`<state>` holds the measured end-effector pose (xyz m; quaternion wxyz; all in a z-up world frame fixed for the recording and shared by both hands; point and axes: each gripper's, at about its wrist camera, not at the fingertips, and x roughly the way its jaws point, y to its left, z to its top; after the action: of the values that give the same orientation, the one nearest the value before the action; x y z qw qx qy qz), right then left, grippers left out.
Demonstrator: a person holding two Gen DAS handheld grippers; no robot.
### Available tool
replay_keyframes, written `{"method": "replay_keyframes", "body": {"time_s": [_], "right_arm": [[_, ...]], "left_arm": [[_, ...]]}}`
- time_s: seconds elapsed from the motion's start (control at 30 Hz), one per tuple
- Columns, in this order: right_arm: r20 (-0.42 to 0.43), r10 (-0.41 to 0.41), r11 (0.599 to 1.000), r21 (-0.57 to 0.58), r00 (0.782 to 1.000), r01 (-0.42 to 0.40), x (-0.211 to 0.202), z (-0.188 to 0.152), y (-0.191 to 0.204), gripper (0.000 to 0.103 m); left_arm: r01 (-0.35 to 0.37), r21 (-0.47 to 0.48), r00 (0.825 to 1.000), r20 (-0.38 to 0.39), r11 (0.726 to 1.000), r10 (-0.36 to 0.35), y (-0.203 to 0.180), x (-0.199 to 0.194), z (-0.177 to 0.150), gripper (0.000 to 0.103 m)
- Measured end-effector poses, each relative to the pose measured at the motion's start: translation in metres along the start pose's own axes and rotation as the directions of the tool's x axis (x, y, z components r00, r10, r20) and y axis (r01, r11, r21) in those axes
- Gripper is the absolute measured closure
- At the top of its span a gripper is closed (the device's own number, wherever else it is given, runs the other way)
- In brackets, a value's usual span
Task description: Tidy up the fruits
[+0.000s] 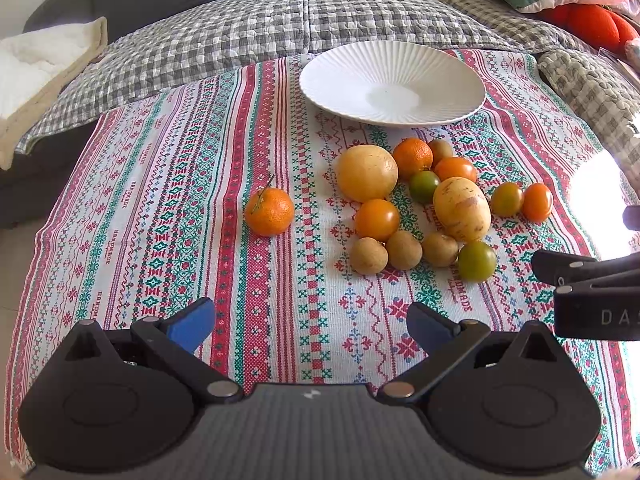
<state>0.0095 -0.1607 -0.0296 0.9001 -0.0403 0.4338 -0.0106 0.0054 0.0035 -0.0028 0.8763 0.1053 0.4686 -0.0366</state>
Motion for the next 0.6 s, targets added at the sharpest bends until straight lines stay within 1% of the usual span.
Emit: {"method": "replay_keyframes", "body": {"time_s": [0.6], "right_arm": [[-0.003, 0.003, 1.000, -0.002, 1.000, -0.003, 0.0003, -0.0010, 0.0004, 0.000]], "left_arm": [[0.000, 0.001, 1.000, 0.001, 1.000, 0.000, 0.0005, 0.0000, -0.0003, 0.015]]}}
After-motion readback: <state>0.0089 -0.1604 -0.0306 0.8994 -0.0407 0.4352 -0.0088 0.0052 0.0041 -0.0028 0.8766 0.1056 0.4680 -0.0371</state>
